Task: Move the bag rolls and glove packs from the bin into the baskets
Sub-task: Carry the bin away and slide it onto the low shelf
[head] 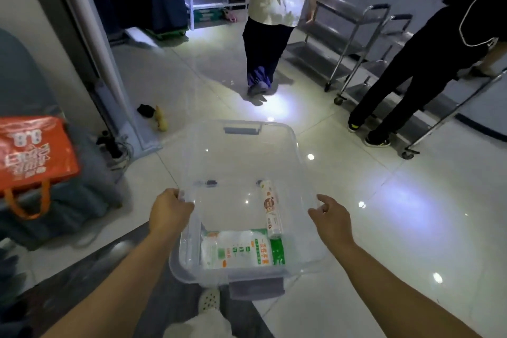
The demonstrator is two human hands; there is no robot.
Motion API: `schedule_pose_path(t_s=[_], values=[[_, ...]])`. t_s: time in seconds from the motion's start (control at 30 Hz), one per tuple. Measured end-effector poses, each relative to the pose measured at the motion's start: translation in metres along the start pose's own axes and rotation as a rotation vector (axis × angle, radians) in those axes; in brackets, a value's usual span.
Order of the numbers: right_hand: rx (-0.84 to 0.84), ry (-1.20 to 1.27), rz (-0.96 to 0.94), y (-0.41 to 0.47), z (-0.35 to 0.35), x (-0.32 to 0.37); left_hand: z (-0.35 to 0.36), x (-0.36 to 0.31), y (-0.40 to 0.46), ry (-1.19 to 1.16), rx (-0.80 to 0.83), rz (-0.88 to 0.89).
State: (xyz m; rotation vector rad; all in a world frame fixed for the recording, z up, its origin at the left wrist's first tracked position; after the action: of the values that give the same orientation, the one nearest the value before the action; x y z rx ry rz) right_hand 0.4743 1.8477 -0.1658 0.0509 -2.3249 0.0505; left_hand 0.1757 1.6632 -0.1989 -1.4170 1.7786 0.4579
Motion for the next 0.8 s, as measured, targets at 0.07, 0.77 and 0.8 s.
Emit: schedule_pose_path(t_s=[0.07,0.77,0.8], values=[[-0.012,-0.008,-0.006,0.043,0.019,0.023,0.015,-0.030,0.041,-0.036,0.003,-0.003],[0.109,-0.026,-0.139,0.560,0.212,0.205,0.237,-0.313,0.416,-0.090,-0.177,-0.060],[0.124,-0.032,-0.150,0.582,0.222,0.219,0.242,-0.325,0.432,-0.087,-0.198,-0.062]])
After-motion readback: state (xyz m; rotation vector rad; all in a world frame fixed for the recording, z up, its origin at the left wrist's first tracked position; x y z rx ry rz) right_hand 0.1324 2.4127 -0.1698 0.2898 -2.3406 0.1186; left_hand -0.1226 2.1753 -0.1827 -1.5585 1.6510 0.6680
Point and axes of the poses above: each hand's wrist, its own y-axis towards the middle knuckle, its own z-axis out of the palm, x = y × z, the point moved 4 cm from there along y, towards the middle knuckle, and after that the axes turned 12 degrees about -x, right-handed, at the moved point
